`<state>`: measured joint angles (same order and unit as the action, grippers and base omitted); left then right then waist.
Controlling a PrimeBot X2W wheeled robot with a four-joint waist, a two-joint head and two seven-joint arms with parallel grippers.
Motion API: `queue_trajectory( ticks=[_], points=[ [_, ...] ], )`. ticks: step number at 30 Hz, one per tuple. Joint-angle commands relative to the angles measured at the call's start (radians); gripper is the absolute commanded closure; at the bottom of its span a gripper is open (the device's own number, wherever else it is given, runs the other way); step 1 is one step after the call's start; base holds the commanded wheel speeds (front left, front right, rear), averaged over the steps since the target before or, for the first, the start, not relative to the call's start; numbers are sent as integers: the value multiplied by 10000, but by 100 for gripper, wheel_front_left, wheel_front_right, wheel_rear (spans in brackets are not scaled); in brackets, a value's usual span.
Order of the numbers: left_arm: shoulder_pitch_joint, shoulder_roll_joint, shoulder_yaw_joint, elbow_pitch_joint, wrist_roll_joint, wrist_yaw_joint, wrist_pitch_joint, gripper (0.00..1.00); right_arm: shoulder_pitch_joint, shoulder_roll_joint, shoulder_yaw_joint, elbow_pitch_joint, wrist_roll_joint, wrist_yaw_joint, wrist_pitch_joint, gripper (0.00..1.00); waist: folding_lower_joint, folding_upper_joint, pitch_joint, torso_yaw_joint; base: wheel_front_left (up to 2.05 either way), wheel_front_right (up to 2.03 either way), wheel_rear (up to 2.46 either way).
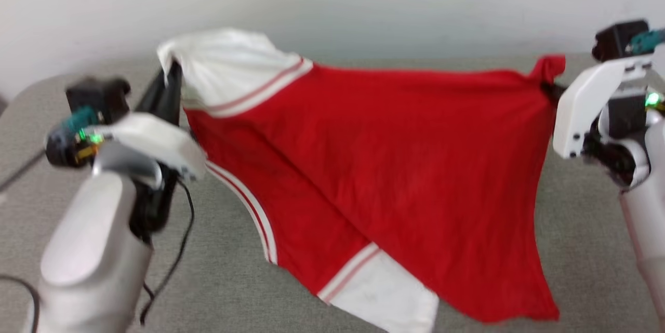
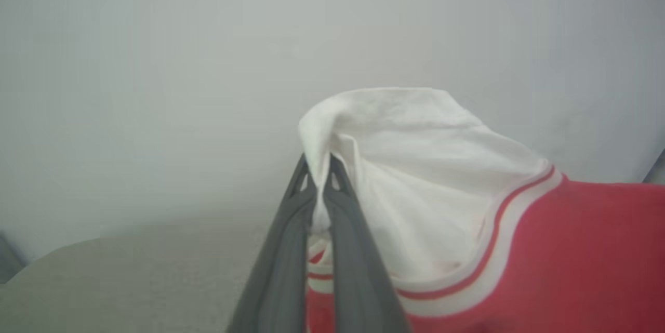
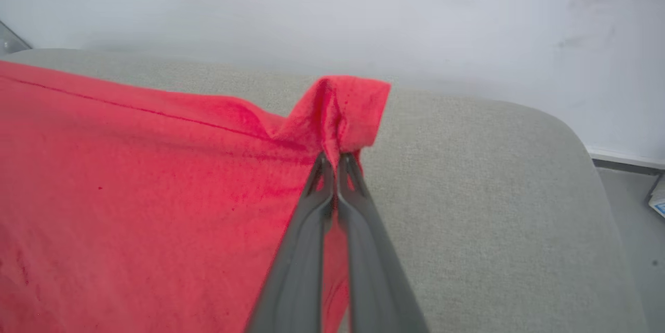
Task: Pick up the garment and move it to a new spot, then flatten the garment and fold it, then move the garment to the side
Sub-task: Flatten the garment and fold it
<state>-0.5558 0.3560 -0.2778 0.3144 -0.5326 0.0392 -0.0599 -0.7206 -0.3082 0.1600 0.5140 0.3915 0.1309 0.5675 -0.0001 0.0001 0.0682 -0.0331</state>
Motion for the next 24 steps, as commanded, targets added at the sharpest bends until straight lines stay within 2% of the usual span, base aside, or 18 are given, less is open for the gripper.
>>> queue_trajectory(
  ticks=[1, 9, 10, 19, 24],
  points=[
    [-627, 66, 50, 361, 59, -98, 10, 100, -434, 56, -65, 82, -113, -3, -265, 100, 1, -1, 271, -122, 0, 0, 0],
    [-4677, 318, 182, 2117, 515, -432, -364, 100, -3067, 93, -389, 329, -881, -6, -2035, 100, 1, -1, 1902, -335, 0, 0, 0],
    [-4677, 318, 182, 2117, 515, -432, -364, 100, -3067, 93, -389, 329, -881, -6, -2035, 100, 1, -1, 1902, -335, 0, 0, 0],
    [-8653, 686, 144, 3176, 1043, -807, -802, 100, -6269, -93, -497, 343, -1505, -8, -3266, 100, 1, -1, 3691, -305, 0, 0, 0],
    [-9905, 710, 46, 3819, 1167, -971, -905, 100, -7312, -195, -355, 841, -1486, -8, -3658, 100, 1, -1, 4402, -223, 0, 0, 0]
  ],
)
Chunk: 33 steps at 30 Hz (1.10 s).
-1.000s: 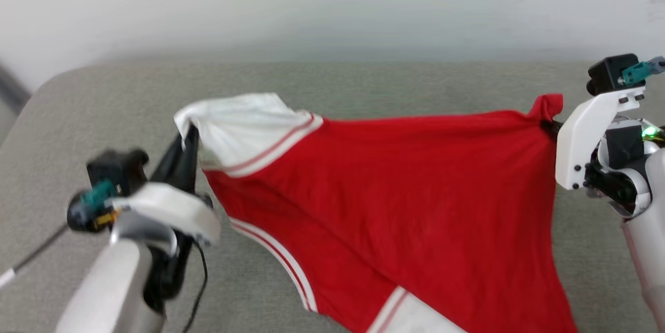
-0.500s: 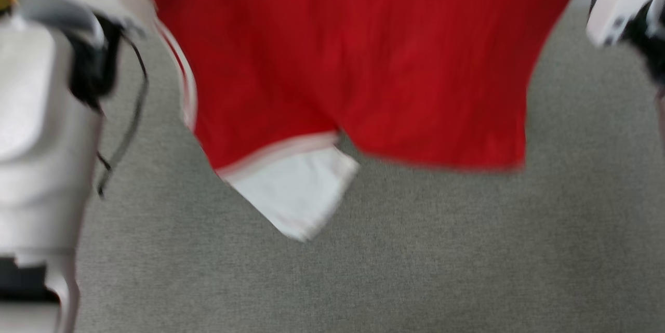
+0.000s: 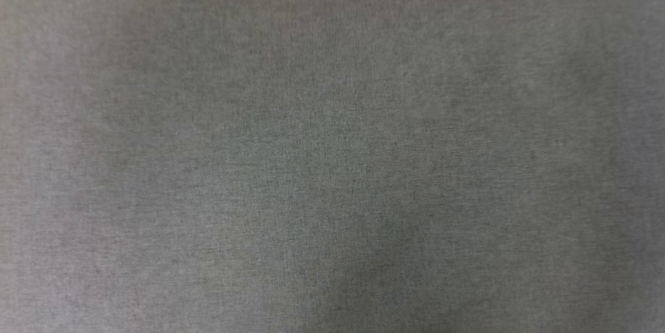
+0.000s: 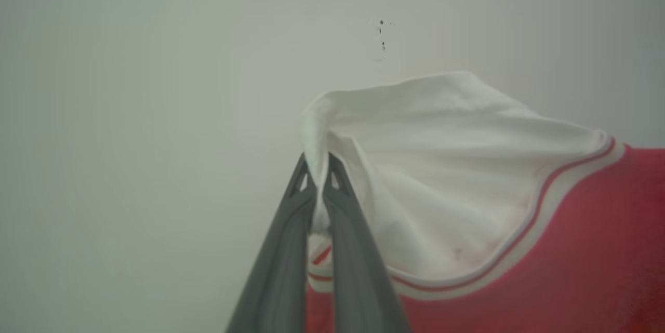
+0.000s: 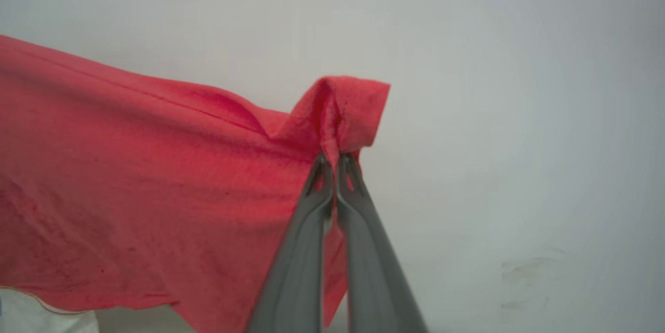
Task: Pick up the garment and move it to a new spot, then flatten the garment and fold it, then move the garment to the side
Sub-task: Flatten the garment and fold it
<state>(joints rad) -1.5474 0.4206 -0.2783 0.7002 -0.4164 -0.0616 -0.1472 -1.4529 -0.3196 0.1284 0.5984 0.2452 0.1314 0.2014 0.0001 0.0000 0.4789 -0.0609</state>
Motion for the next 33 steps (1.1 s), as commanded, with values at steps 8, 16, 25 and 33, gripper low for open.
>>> queue_trajectory(
  ticks=[8, 16, 25, 33],
  points=[
    [-318, -286, -193, 1514, -229, -332, -270, 100, -238, 335, 568, 1214, 332, -12, -496, 100, -1, 0, 1147, 251, 0, 0, 0],
    [1032, -615, 23, 3068, -1259, -635, -679, 100, 740, 507, 1466, 2535, 972, -12, -920, 100, -1, 0, 920, 328, 0, 0, 0],
    [4940, -773, -452, 2850, -2169, -691, -1133, 100, 3825, 262, 2516, 2548, 2050, -12, -1485, 100, -1, 0, -1027, 458, 0, 0, 0],
    [9429, -626, -236, 960, -2675, -432, -1198, 100, 7408, -472, 2924, 1164, 2840, -15, -1185, 100, -1, 0, -2986, 525, 0, 0, 0]
  ],
)
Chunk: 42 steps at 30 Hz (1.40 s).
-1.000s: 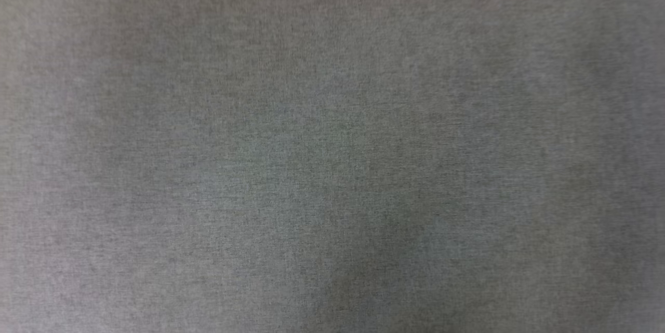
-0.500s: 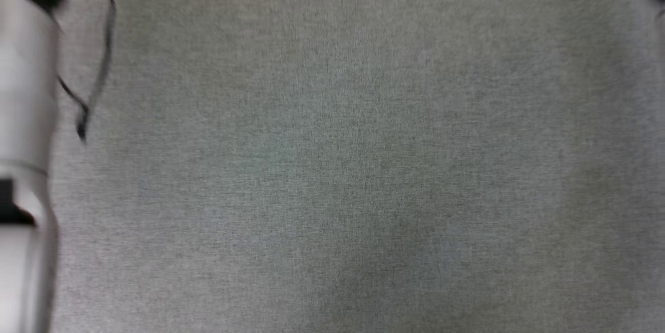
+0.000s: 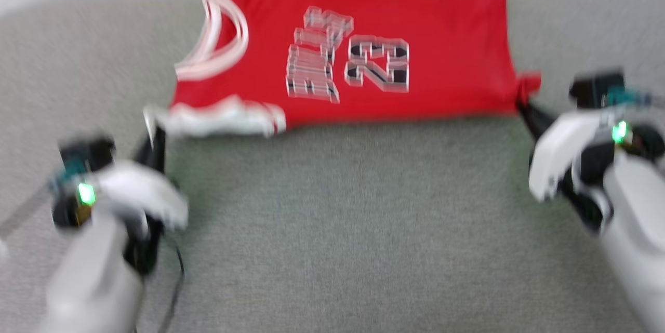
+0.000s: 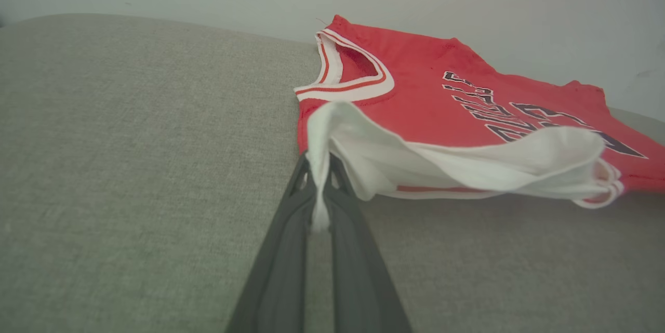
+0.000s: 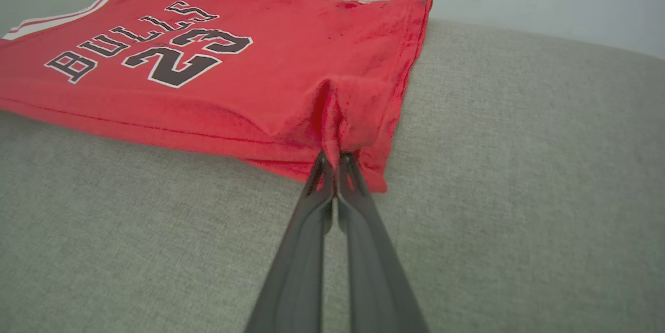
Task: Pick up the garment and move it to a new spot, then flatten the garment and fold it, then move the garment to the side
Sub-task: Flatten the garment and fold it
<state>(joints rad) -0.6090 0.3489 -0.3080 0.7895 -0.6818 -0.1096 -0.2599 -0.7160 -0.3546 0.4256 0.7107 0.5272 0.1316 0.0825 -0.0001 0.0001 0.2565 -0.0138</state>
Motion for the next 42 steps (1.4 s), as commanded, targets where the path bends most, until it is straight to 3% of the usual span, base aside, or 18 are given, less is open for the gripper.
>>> queue_trajectory(
  ticks=[1, 6, 11, 16, 21, 26, 31, 42],
  points=[
    [615, 116, 76, -240, -39, 170, -70, 100, 498, -180, -98, -215, 113, -17, 70, 100, 1, -1, -964, 58, 0, 0, 0],
    [3111, 381, 103, -2083, -246, 830, 374, 100, 2804, -473, -692, -1628, 21, -19, 497, 100, 1, -1, -1881, 121, 0, 0, 0],
    [5478, 833, 289, -4745, -521, 1950, 1234, 100, 5288, -330, -1902, -3505, -339, -19, 1066, 100, 1, -1, -2494, 91, 0, 0, 0],
    [7397, 1284, 545, -7525, -653, 3104, 2075, 100, 7476, 258, -3205, -5596, -901, -19, 2179, 100, 1, -1, -2738, 45, 0, 0, 0],
    [8010, 1616, 559, -9216, -598, 3622, 2676, 100, 8425, 970, -4006, -7141, -1438, -17, 3369, 100, 1, -1, -2718, 12, 0, 0, 0],
    [7229, 1658, 459, -9276, -571, 3584, 3022, 100, 7931, 1264, -4050, -7185, -1749, -14, 3979, 100, 1, -1, -2509, -29, 0, 0, 0],
    [6125, 1511, 254, -8517, -570, 3225, 3166, 100, 7095, 1281, -3781, -6544, -1802, -14, 4077, 100, 1, -1, -1943, -42, 0, 0, 0],
    [3367, 978, -630, -5524, -420, 2231, 3820, 100, 4442, 942, -2466, -3875, -1641, -13, 3656, 100, 1, -1, -370, -194, 0, 0, 0]
  ],
)
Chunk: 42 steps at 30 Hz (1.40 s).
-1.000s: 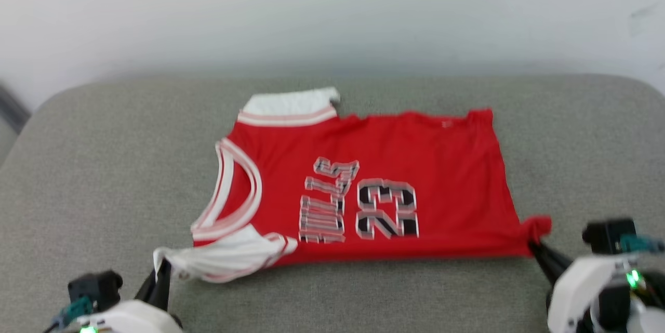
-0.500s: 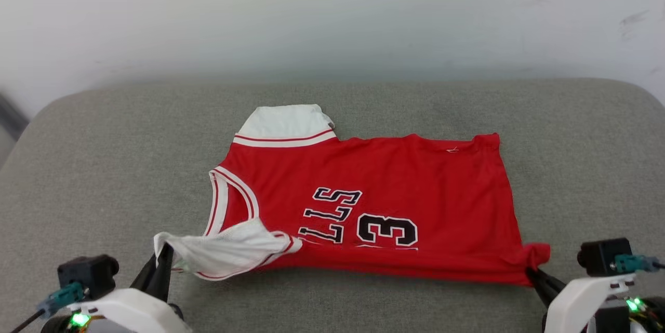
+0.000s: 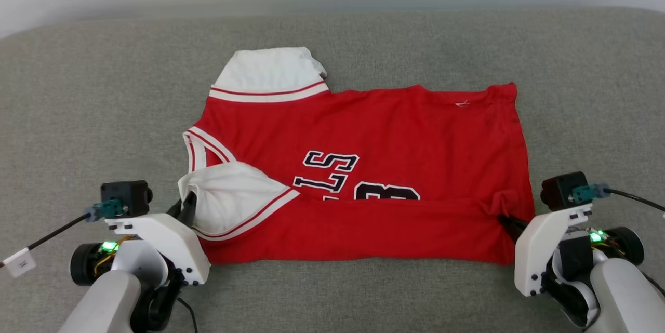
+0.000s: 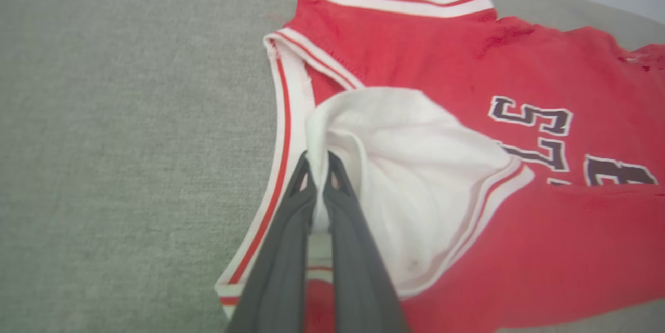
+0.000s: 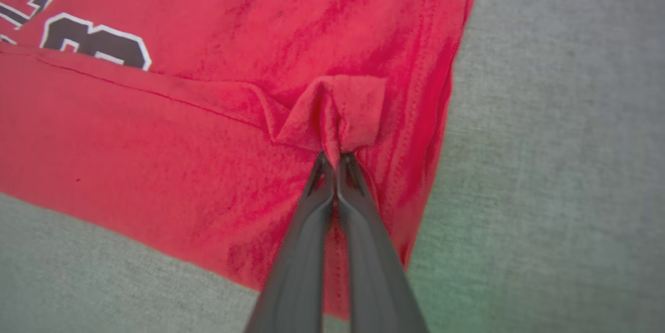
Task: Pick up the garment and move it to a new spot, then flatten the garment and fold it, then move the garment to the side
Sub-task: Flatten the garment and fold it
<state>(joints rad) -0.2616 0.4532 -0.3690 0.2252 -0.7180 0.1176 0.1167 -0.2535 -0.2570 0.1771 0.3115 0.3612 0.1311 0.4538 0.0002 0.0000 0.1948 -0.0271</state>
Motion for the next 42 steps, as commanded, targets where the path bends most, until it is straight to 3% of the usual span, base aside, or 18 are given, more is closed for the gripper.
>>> queue_trajectory(
  ticks=[1, 2, 3, 4, 5, 6, 10, 15, 19, 22, 31, 35, 42],
  points=[
    [-246, -133, -80, 387, -112, -151, 122, 100, -314, -18, 148, 378, 70, -7, -145, 99, -2, 0, 295, -69, 0, 0, 0],
    [-397, -165, -120, 699, -152, -249, 211, 100, -456, -36, 271, 649, 74, -7, -236, 96, -2, 0, 328, -81, 0, 0, 0],
    [-514, -214, -174, 959, -238, -348, 319, 100, -571, -62, 395, 912, 85, -8, -323, 77, -2, 0, 367, -92, 0, 0, 0],
    [-615, -291, -184, 1229, -335, -451, 377, 60, -640, -60, 522, 1170, 133, -10, -392, 31, -2, 0, 381, -96, 0, 0, 0],
    [-732, -374, -171, 1436, -403, -540, 353, 18, -686, -69, 616, 1378, 173, -11, -497, 0, -2, 0, 389, -96, 0, 0, 0],
    [-824, -418, -173, 1634, -429, -610, 300, 0, -746, -61, 727, 1548, 258, -13, -612, 0, -2, 0, 385, -95, 0, 0, 0],
    [-900, -526, -137, 2276, -535, -712, 129, 0, -700, -266, 1049, 1889, 503, -15, -1245, 0, -2, 0, 189, -102, 0, 0, 0],
    [-665, -377, -29, 2313, -702, -841, 78, 0, -528, -343, 911, 1349, 471, -7, -2959, 0, -2, 0, -387, -152, 0, 0, 0],
    [-416, 76, 49, 1795, -828, -898, 514, 0, -73, -302, 561, 654, 138, -7, -4140, 0, -2, 0, -946, -287, 0, 0, 0],
    [-129, 697, 185, 773, -1006, -537, 1354, 0, 405, -64, -21, -337, -319, -7, -4855, 0, -2, 0, -1289, -483, 0, 0, 0],
    [291, 2251, 340, -834, -1933, 210, 4738, 0, 1384, 820, -907, -2629, -1213, -7, -4500, 0, -2, 0, -781, -1138, 0, 0, 0],
    [510, 2557, 381, -843, -2376, 472, 5678, 0, 1469, 1116, -982, -3169, -1364, -5, -4396, 0, -2, 0, -290, -1434, 0, 0, 0],
    [797, 2381, 171, -429, -2754, 664, 6362, 0, 1362, 1392, -1052, -3399, -1420, -5, -4346, 0, -2, 0, 283, -1681, 0, 0, 0]
  ],
)
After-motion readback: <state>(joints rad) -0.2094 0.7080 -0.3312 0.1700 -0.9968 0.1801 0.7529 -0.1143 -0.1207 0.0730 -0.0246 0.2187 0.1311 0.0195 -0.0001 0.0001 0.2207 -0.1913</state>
